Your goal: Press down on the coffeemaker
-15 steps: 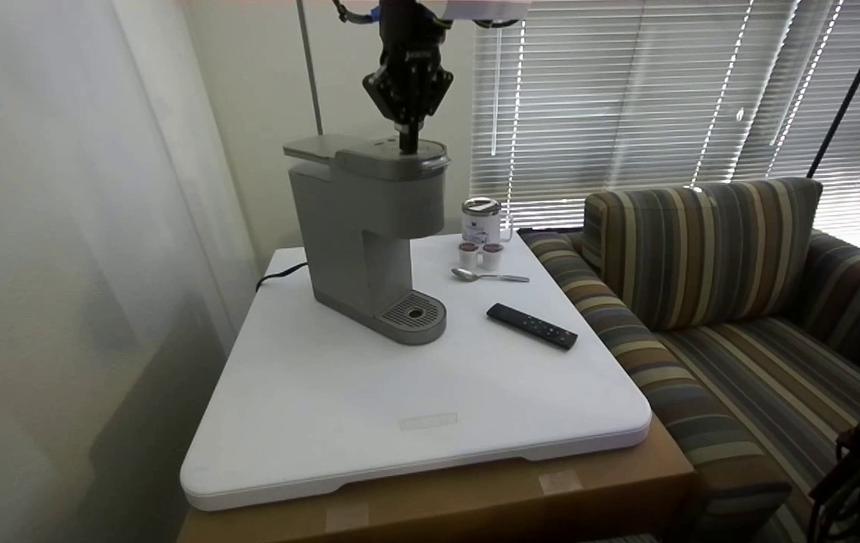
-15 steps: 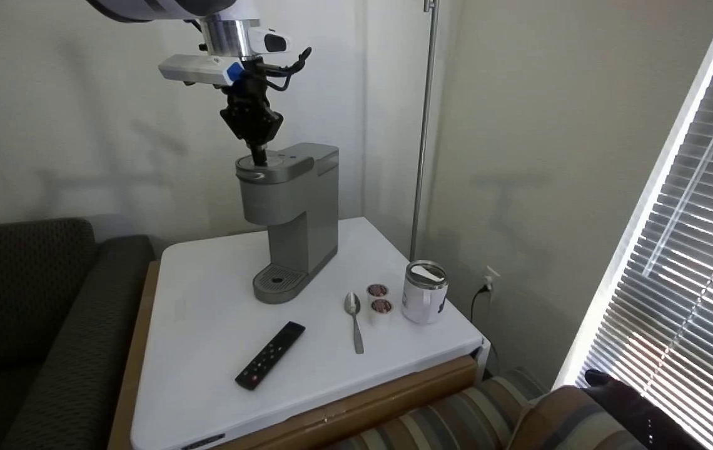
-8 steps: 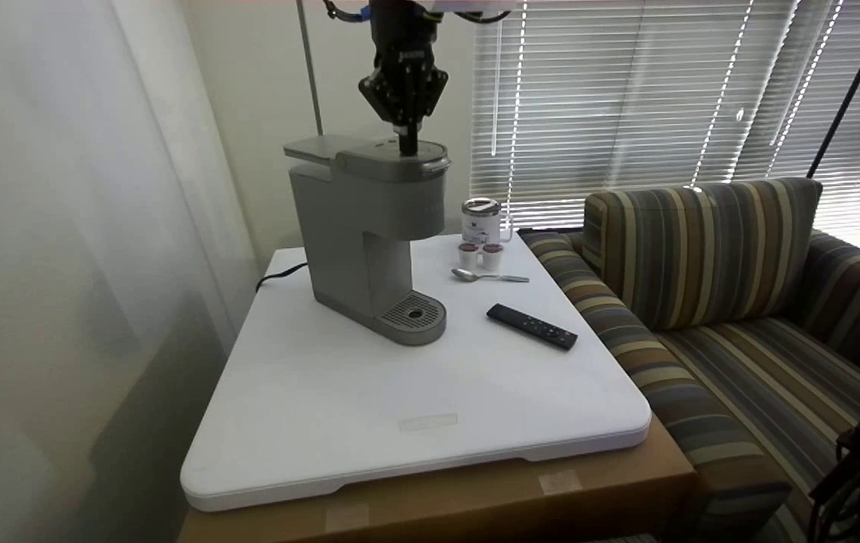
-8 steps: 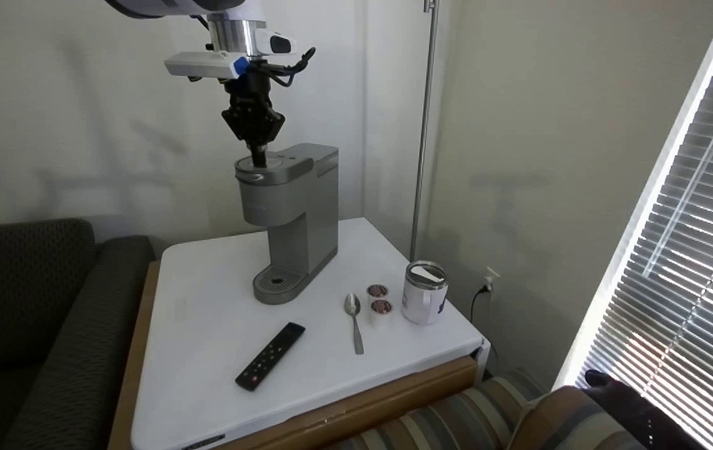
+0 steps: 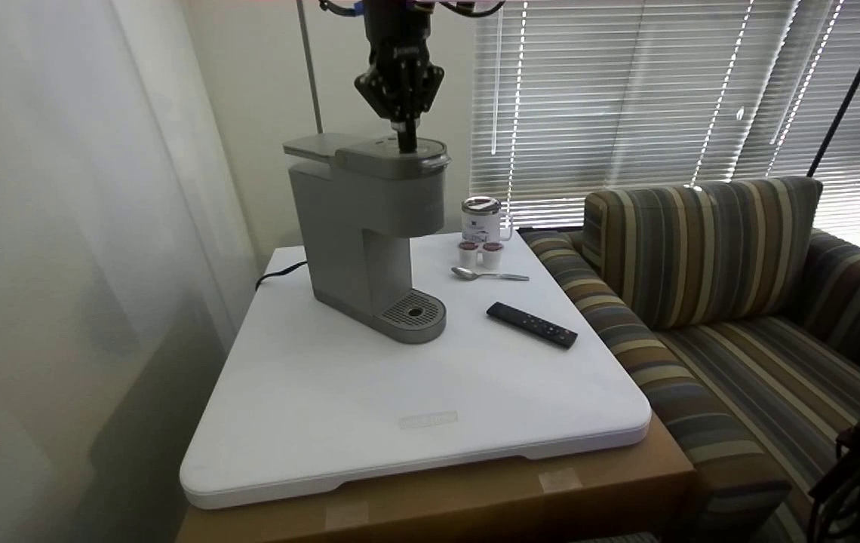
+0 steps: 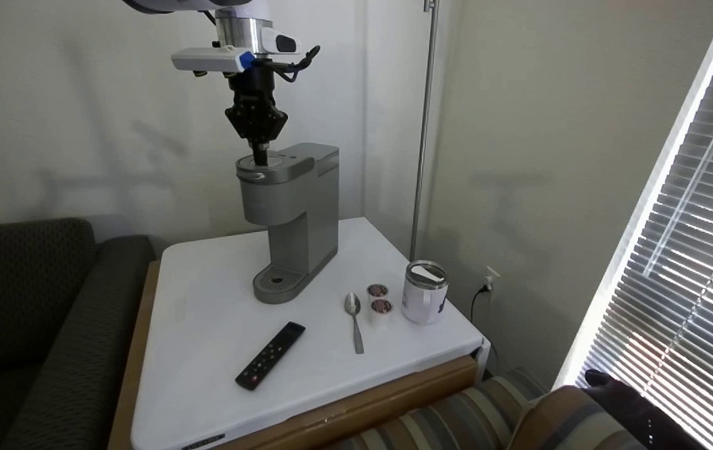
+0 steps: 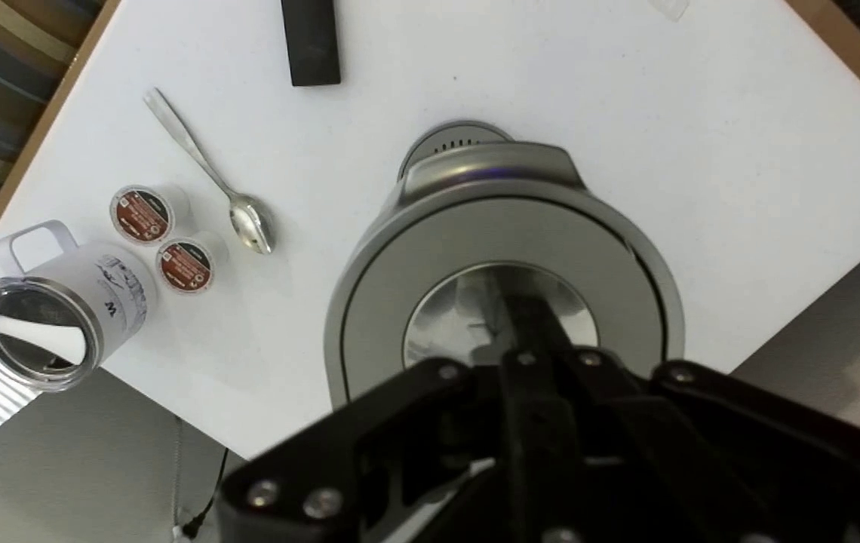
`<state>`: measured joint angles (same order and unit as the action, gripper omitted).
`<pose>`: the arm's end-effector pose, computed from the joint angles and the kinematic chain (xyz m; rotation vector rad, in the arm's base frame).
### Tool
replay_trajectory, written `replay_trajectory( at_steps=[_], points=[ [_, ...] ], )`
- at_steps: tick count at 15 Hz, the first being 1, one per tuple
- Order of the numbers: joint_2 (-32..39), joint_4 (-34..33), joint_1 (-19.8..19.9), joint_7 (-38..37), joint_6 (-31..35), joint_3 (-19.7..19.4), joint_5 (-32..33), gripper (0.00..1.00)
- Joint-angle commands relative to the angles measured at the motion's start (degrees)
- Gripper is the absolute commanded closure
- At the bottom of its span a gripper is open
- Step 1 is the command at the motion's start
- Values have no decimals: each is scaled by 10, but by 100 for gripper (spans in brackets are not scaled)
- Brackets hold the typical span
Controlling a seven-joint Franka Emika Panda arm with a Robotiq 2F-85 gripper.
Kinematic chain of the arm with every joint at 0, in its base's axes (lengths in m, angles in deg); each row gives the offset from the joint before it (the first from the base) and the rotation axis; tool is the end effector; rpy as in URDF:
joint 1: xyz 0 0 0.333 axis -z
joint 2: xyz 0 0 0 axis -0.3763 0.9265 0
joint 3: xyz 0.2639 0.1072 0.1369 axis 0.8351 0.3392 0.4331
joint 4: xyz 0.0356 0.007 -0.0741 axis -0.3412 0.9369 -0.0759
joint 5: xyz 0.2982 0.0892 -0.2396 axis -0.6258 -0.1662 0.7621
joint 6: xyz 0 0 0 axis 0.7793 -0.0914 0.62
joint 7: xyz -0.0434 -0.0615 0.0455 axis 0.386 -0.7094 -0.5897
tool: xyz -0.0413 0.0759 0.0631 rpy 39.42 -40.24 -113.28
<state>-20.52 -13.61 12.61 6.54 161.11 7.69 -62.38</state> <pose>0.7448 0.1452 0.3728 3.1040 0.1617 0.0176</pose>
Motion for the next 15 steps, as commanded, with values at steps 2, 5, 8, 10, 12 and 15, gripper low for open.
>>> replay_trajectory(
  at_steps=[2,5,8,10,12,15],
  points=[
    [17,6,2,-7,28,-7,-3,100],
    [29,4,14,-9,29,1,-25,100],
    [50,-10,22,-4,22,6,-51,100],
    [58,-19,24,-1,18,6,-62,100],
    [61,-25,23,0,15,4,-65,100],
    [45,-14,19,-8,21,-3,-57,100]
  ],
)
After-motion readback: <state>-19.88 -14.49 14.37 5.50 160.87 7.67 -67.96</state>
